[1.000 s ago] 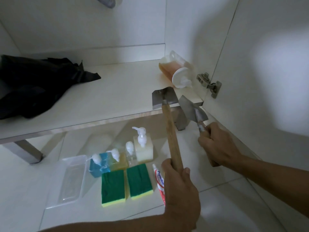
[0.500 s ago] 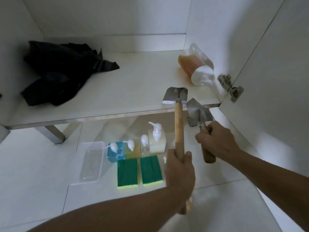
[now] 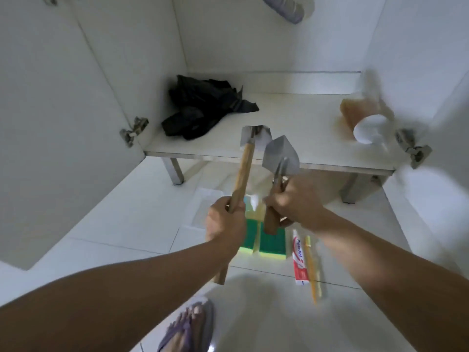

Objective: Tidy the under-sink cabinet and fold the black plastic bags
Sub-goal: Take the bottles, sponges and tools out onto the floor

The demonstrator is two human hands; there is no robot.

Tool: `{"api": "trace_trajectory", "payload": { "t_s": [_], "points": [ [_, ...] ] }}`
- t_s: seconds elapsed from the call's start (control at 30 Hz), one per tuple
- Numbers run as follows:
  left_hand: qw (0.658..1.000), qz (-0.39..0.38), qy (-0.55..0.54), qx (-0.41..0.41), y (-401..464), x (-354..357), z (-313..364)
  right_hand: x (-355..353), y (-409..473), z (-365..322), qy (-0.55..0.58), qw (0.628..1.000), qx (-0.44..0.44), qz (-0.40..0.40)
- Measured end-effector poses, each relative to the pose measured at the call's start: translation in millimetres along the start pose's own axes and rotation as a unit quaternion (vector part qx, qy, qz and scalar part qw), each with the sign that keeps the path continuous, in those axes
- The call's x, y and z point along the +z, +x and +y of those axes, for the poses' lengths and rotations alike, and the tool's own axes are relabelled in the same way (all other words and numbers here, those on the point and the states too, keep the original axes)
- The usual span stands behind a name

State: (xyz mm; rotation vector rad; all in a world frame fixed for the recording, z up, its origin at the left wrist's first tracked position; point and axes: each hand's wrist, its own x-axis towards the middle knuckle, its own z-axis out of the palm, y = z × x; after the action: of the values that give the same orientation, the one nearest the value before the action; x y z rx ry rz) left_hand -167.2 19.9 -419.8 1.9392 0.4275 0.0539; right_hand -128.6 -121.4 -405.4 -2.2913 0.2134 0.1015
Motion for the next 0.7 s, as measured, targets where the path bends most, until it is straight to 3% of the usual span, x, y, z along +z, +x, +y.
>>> {"api": "trace_trajectory", "payload": {
  "t_s": [0.3,0.7],
  "points": [
    [0.989,0.084,0.059,-0.109,40,-125,-110,135,-16,-57,-0.081,0.985,-0.005,-0.15],
    [0.983,0.06,0.105,-0.137,139,-160,-210,264,19,-52,-0.118,0.982,0.006,-0.148]
  ]
}}
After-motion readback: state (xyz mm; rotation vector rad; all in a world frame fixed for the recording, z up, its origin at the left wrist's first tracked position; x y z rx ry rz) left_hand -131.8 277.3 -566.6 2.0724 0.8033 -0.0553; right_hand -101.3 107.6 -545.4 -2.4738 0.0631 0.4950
